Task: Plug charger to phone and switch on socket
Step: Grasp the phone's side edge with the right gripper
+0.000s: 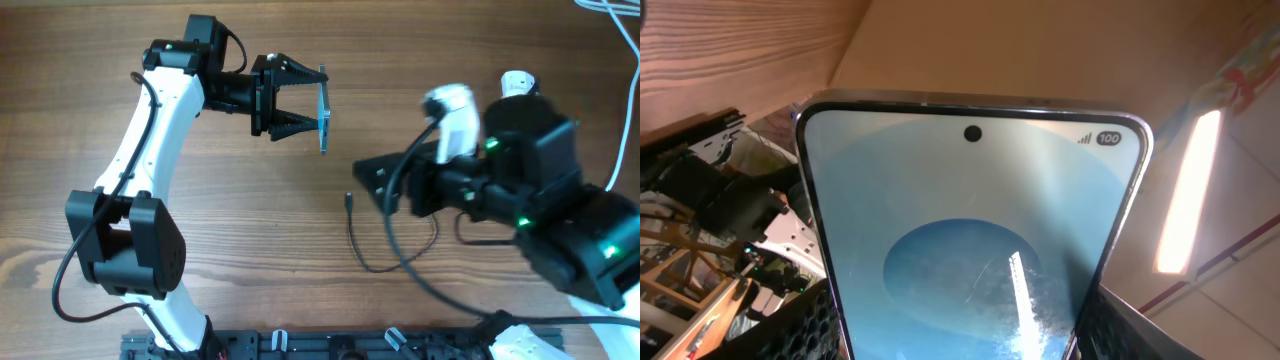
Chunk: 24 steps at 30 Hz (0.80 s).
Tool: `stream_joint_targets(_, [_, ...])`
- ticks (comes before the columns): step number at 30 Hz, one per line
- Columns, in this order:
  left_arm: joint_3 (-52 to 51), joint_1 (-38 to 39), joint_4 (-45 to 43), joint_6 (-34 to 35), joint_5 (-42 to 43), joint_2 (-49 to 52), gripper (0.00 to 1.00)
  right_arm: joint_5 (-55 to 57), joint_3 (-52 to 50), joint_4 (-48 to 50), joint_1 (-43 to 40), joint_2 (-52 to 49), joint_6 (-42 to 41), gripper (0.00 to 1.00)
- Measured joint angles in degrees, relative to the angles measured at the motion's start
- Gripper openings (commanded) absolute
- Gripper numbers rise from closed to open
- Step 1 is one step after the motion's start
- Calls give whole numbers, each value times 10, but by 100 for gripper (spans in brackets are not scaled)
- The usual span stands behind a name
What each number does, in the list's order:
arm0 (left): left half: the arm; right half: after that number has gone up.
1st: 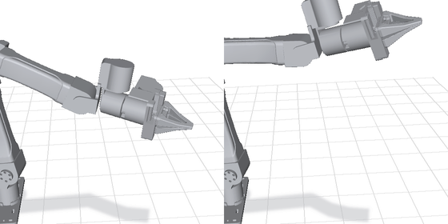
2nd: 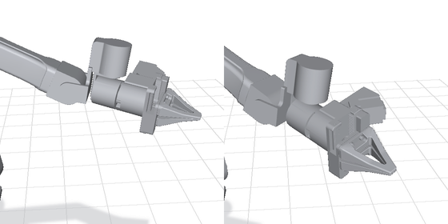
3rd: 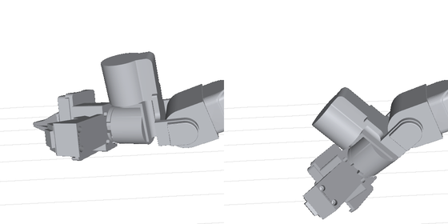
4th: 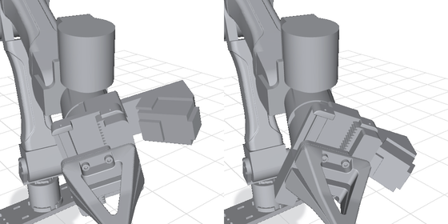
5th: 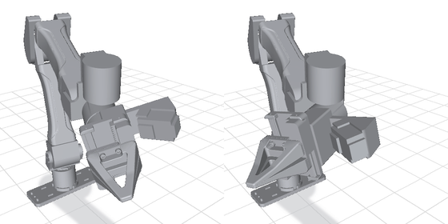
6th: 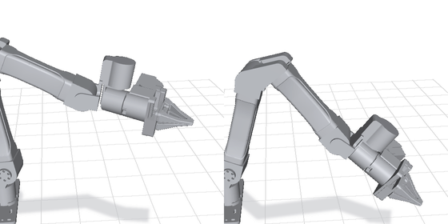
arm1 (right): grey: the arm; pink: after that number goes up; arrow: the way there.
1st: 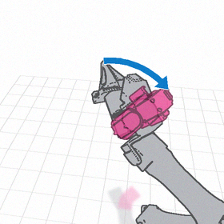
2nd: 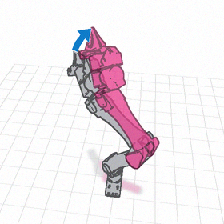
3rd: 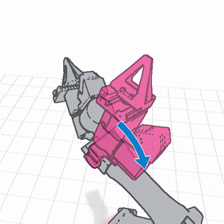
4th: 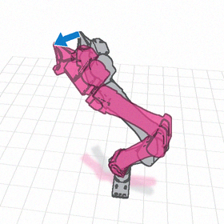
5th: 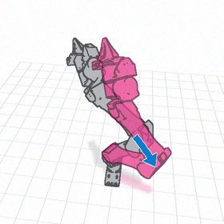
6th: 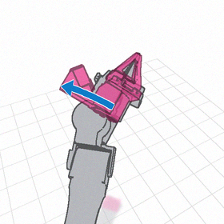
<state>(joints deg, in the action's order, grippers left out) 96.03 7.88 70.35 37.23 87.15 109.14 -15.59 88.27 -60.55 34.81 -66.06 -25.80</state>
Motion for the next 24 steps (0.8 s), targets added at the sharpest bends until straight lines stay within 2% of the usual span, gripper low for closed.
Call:
stream_joint_targets(7, [0, 0, -3, 0, 0, 0, 67, 188, 92, -27, 174, -128, -50, 100])
stream_joint_targets(13, [0, 0, -3, 0, -1, 0, 67, 339, 178, -59, 223, -229, -108, 97])
stream_joint_targets(16, [0, 0, -3, 0, -1, 0, 67, 389, 181, -61, 223, -254, -137, 79])
stream_joint_targets(17, [0, 0, -3, 0, -1, 0, 67, 398, 181, -61, 223, -260, -139, 75])
stream_joint_targets(18, [0, 0, -3, 0, -1, 0, 68, 408, 181, -60, 223, -267, -145, 65])
stream_joint_targets(20, [0, 0, -3, 0, -1, 0, 67, 419, 181, -55, 223, -274, -148, 54])
stream_joint_targets(24, [0, 0, -3, 0, -1, 0, 67, 450, 182, -46, 223, -276, -155, 53])
